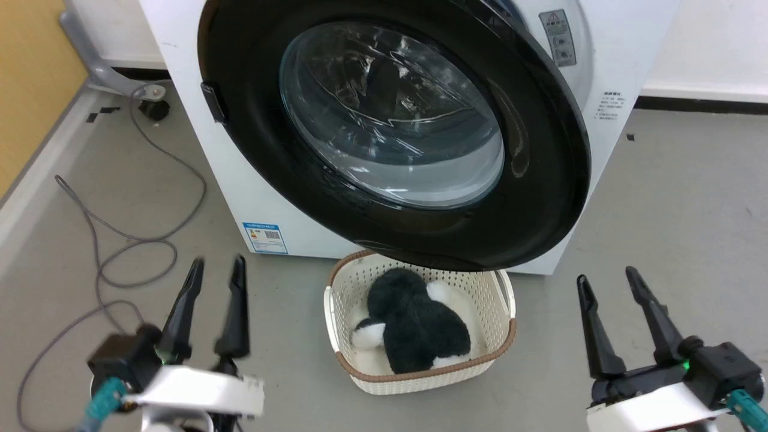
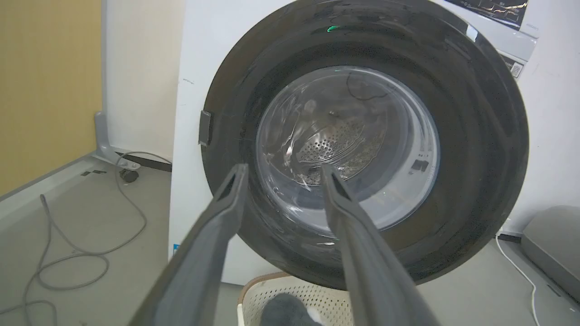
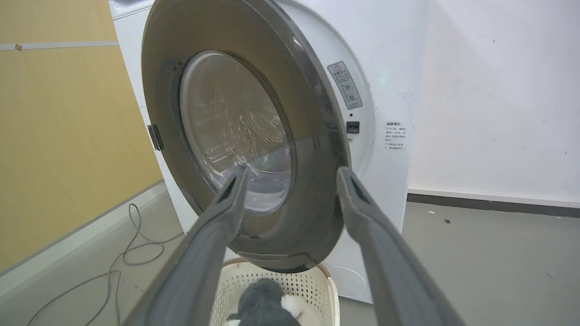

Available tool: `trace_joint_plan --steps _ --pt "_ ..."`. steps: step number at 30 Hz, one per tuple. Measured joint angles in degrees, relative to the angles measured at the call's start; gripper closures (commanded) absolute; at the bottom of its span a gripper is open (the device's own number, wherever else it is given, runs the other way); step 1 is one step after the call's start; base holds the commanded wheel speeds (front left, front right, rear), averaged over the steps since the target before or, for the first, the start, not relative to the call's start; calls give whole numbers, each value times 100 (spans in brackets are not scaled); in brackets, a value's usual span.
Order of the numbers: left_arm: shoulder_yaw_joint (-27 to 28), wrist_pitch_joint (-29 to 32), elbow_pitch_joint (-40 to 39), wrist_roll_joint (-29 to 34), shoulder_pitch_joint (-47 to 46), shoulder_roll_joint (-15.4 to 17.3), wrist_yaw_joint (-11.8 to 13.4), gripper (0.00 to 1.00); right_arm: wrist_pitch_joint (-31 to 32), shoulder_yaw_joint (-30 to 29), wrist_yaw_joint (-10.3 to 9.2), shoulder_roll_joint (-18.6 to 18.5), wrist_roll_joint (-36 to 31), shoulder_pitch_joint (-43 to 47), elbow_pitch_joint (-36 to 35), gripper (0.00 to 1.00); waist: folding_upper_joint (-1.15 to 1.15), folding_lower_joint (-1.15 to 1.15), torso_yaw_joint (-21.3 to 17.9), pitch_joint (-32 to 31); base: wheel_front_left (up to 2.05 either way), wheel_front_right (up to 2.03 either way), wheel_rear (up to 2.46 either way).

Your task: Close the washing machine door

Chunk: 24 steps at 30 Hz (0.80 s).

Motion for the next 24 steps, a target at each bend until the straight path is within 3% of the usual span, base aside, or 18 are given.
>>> trace_joint_plan --steps 7,16,17,18,24 --pt "154 0 -57 1022 575 -322 -2 0 0 182 0 1 1 18 66 0 0 0 23 -142 0 0 0" --pt "215 0 -94 1539 910 -714 -240 0 0 187 0 22 81 105 99 0 0 0 62 -157 0 0 0" --pt "216 0 -97 1590 910 -736 -261 0 0 207 0 14 109 108 110 65 0 0 72 -139 0 0 0" --pt "215 0 -83 1635 910 -758 -276 0 0 203 0 11 111 108 103 100 0 0 83 -117 0 0 0" --pt "241 0 -64 1789 878 -868 -358 0 0 303 0 -232 214 32 107 100 0 0 176 111 0 0 0"
